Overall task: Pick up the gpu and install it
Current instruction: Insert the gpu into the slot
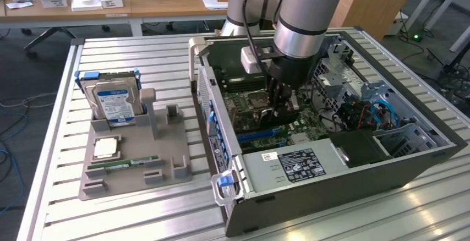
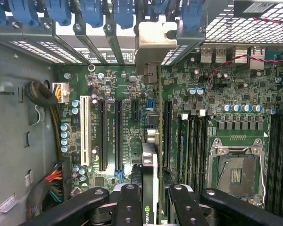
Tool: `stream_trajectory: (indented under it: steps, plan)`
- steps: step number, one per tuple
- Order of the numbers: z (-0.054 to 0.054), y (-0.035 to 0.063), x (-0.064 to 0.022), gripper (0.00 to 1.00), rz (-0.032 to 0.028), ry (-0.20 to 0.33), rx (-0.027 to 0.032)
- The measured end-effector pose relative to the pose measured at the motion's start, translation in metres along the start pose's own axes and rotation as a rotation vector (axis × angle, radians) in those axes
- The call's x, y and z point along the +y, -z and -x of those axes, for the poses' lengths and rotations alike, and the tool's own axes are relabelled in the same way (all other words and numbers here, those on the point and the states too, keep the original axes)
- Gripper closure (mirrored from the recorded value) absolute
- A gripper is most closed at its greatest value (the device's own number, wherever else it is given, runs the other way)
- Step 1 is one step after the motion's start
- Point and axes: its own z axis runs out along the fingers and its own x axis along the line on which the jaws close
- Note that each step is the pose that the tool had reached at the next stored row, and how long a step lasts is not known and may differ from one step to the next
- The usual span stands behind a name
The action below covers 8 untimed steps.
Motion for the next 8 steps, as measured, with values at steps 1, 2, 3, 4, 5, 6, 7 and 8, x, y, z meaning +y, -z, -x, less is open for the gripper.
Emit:
stream_trajectory:
  steps: [1,2,3,4,5,6,7,8]
  plan:
    - [0.0,0.0,0.0002,0.73,0.0001,0.0,0.0001]
    - [0.0,0.0,0.0002,0.73,0.0,0.0,0.0001]
    - [0.0,0.0,0.0002,0.73,0.0,0.0,0.0001]
    - [0.0,0.0,0.0002,0.73,0.0,0.0,0.0]
    - [0.0,-0.0001,0.0006,0.73,-0.0001,0.0,-0.0001]
    - [0.0,-0.0002,0.001,0.73,-0.0001,0.0,-0.0001]
    - [0.0,-0.0002,0.0013,0.73,-0.0002,0.0,0.0]
    - [-0.0001,-0.0001,0.0015,0.73,-0.0003,0.0,0.0001]
